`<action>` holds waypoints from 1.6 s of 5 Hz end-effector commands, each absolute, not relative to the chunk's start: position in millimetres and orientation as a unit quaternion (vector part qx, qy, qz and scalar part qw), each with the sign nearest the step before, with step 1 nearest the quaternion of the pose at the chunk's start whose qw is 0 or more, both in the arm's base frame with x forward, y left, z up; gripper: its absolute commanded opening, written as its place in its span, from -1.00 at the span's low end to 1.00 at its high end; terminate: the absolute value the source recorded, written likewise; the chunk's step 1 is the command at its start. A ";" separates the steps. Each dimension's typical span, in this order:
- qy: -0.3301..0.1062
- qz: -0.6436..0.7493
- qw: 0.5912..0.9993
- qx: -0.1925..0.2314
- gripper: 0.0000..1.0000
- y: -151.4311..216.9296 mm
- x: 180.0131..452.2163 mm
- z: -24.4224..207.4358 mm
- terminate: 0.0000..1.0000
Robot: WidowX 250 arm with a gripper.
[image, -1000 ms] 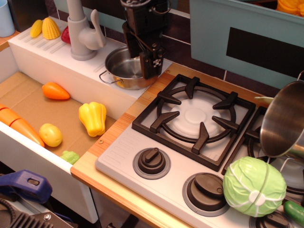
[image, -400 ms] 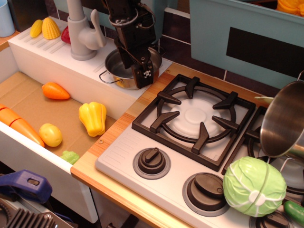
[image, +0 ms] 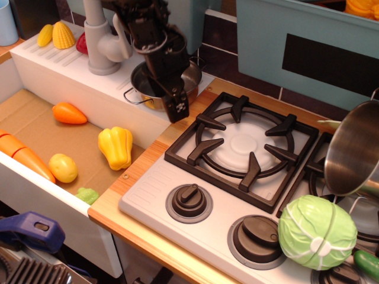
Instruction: Put pot or pan on stove
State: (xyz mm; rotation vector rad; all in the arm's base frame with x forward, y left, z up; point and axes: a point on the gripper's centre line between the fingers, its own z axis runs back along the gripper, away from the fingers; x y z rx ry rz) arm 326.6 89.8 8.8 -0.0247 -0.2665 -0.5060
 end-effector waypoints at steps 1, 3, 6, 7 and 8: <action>-0.145 -0.256 0.956 -0.001 -1.00 93.8 330.5 16.1 -1.00; -0.125 -0.256 0.958 0.000 -1.00 67.8 327.9 52.8 -1.00; -0.143 -0.223 0.964 -0.008 -1.00 -25.3 317.8 88.3 -1.00; -0.161 -0.183 0.970 -0.020 -1.00 -46.1 309.6 80.2 -1.00; -0.167 -0.158 0.973 -0.028 -1.00 -61.7 302.1 80.5 -1.00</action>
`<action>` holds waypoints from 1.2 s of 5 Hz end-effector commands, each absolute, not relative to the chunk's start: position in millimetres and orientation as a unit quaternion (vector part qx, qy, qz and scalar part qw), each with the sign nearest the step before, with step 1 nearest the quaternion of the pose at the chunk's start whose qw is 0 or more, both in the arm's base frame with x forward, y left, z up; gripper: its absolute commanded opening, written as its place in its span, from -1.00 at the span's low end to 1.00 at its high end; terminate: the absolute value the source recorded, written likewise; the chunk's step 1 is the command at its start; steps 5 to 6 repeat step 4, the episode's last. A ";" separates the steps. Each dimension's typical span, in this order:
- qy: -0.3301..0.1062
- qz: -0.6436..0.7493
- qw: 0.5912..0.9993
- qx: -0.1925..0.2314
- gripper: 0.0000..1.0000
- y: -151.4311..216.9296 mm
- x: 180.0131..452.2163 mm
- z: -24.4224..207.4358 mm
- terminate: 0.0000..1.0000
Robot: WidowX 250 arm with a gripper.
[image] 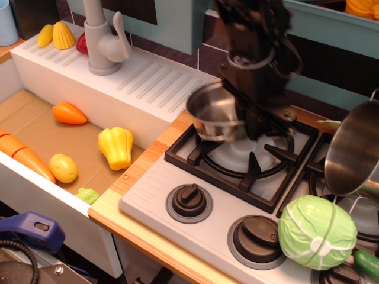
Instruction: Put pot or pan on stove
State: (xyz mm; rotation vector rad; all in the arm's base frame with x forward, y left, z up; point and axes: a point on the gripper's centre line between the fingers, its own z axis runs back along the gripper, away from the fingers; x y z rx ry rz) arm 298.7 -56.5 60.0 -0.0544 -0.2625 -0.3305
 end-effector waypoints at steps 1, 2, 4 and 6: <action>-0.167 -0.142 0.975 -0.048 -1.00 -69.2 297.6 79.1 -1.00; -0.167 -0.142 0.975 -0.048 1.00 -69.2 297.6 79.1 -1.00; -0.167 -0.142 0.975 -0.048 1.00 -69.2 297.6 79.1 1.00; -0.167 -0.142 0.975 -0.048 1.00 -69.2 297.6 79.1 1.00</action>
